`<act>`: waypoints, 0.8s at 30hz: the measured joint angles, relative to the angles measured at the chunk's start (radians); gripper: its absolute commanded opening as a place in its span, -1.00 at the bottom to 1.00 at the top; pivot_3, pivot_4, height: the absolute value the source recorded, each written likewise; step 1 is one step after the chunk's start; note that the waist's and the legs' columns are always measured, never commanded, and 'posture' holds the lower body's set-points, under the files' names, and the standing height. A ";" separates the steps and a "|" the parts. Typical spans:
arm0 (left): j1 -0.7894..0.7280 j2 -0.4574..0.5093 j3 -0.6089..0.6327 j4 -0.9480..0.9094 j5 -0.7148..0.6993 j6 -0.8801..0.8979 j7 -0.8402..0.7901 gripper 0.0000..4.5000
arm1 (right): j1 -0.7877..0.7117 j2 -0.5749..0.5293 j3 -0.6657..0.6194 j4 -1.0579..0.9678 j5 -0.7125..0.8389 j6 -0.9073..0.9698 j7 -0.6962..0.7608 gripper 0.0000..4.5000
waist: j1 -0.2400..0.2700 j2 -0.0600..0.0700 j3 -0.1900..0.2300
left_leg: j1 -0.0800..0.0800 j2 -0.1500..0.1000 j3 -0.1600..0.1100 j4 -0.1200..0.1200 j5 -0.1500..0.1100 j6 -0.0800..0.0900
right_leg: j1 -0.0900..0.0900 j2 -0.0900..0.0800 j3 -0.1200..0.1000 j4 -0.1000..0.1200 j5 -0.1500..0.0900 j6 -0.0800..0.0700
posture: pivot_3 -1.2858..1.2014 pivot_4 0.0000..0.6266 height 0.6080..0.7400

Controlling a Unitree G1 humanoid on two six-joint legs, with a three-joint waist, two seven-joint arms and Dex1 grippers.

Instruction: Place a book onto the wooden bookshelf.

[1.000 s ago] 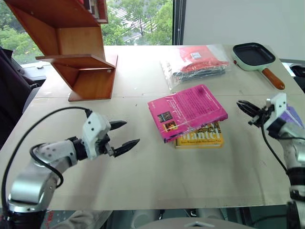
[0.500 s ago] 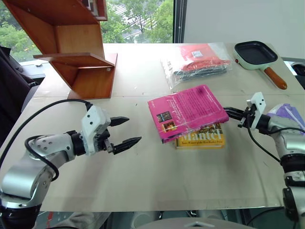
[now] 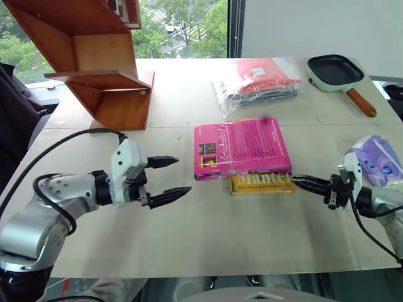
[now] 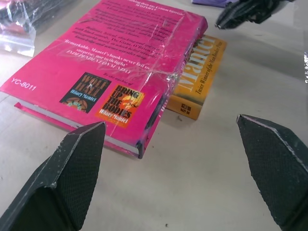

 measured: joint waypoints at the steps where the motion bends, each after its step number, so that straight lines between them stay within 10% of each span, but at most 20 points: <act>1: -0.001 0.001 -0.001 0.001 0.000 0.000 -0.002 1.00 | 0.006 0.000 0.000 -0.015 0.006 0.007 -0.004 -0.98 | 0.001 0.000 0.000 | 0.000 0.000 0.000 0.000 0.000 0.000 | 0.000 0.000 0.000 0.000 0.000 0.000 | 0.03 -0.52 0.70; 13: -0.008 -0.003 -0.004 -0.008 -0.032 0.039 0.003 1.00 | 0.000 -0.044 -0.060 0.016 0.022 0.013 -0.022 -0.98 | 0.002 -0.001 0.000 | -0.001 0.000 0.000 0.003 0.000 0.000 | 0.000 0.000 0.000 0.000 0.000 0.000 | 0.03 -0.52 0.70; 18: 0.051 -0.154 -0.020 -0.092 -0.157 0.135 0.166 1.00 | 0.018 -0.049 -0.080 0.013 0.024 0.004 -0.025 -0.98 | 0.002 -0.001 0.000 | -0.001 0.000 0.000 0.005 0.000 0.000 | 0.001 0.000 0.000 0.000 0.000 0.000 | 0.03 -0.52 0.70; 24: 0.189 -0.507 -0.101 -0.181 -0.535 0.200 0.650 1.00 | 0.038 -0.063 -0.131 -0.023 0.019 -0.015 -0.061 -0.01 | 0.004 -0.003 0.000 | 0.001 0.000 -0.001 0.009 -0.001 0.001 | 0.005 0.000 0.000 0.001 0.000 0.001 | 0.03 -0.52 0.70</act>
